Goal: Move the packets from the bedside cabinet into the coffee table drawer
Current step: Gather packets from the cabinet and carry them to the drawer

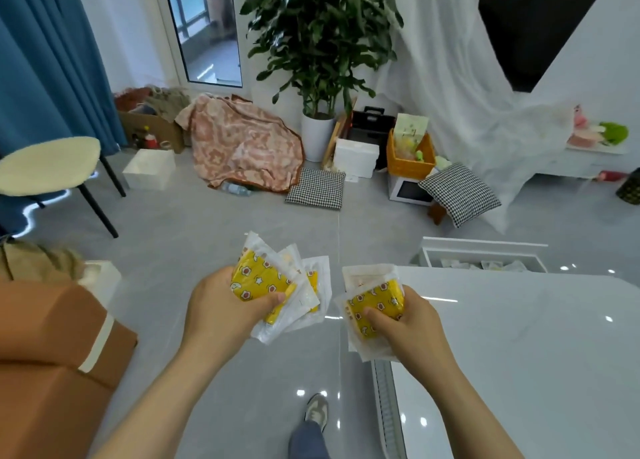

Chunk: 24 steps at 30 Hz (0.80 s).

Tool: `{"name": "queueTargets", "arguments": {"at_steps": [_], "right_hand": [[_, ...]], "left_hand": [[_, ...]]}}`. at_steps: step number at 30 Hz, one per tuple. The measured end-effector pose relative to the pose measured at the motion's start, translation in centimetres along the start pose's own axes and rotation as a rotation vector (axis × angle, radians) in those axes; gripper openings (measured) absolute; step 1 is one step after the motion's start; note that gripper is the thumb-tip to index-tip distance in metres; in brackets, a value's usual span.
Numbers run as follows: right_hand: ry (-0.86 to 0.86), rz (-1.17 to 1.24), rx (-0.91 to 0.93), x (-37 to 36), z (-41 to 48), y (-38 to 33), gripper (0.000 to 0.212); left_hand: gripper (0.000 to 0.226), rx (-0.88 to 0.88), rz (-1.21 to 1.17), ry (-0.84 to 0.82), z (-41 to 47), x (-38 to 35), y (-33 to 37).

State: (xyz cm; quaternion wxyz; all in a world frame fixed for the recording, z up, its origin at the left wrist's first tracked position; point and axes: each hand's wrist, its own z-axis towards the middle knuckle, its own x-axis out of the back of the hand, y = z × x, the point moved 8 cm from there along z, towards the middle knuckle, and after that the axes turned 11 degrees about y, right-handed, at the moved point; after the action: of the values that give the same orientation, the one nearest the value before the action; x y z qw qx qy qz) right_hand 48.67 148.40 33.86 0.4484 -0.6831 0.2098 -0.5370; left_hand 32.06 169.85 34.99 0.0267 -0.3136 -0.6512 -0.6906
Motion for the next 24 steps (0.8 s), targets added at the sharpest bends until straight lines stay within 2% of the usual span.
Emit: {"name": "queueTargets", "arguments": {"at_steps": [9,17,24], "right_hand": [[0.079,0.031,-0.084,0.6,13.2,1.7,0.013],[0.169,-0.007,-0.153,2.5,23.4,3.4,0.012],[0.246,-0.046,-0.246,1.4,31.0,4.4,0.012]], "left_hand": [[0.020,-0.082,0.090,-0.096,10.5,-9.9,5.6],[0.020,-0.145,0.147,-0.193,18.2,-18.6,10.3],[0.021,-0.164,0.147,-0.320,26.4,-25.8,12.8]]}}
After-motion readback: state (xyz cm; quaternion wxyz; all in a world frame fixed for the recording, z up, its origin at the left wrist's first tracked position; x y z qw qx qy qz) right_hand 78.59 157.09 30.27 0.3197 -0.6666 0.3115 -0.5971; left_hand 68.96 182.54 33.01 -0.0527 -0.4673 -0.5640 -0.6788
